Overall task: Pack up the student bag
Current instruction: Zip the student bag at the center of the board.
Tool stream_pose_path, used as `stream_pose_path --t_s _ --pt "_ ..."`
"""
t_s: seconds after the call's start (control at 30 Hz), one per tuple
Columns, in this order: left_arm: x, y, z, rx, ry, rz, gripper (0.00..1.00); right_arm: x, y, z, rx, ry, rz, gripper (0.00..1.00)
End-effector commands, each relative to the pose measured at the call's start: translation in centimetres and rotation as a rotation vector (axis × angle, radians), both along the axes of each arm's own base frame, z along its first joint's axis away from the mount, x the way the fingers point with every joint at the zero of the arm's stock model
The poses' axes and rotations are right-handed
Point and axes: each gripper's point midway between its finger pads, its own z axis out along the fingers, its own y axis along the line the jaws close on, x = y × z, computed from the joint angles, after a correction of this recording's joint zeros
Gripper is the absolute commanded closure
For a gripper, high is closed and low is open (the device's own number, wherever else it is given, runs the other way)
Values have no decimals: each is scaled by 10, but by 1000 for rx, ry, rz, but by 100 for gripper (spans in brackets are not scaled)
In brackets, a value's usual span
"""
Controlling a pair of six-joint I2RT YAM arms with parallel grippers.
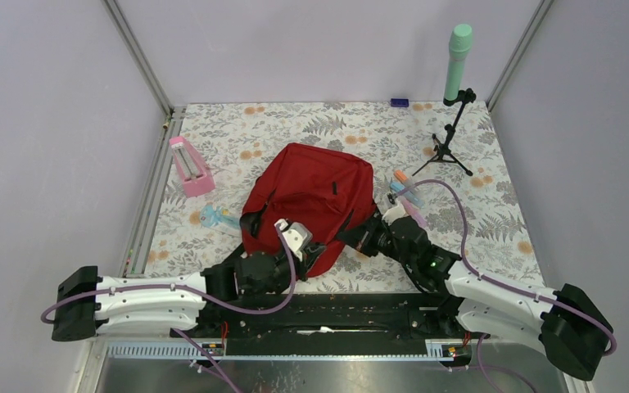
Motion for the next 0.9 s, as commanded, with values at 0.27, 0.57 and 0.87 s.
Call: stream_pose_path --t_s 0.27,0.57,0.87 --pt "10 27 40 -123 -52 104 100 71 -69 2 -102 -104 -244 100" --pt "18 56 34 -113 -60 194 100 107 -92 7 -166 -133 -286 100" --pt "22 74 26 -81 -65 252 100 158 -113 21 -239 -176 -342 100"
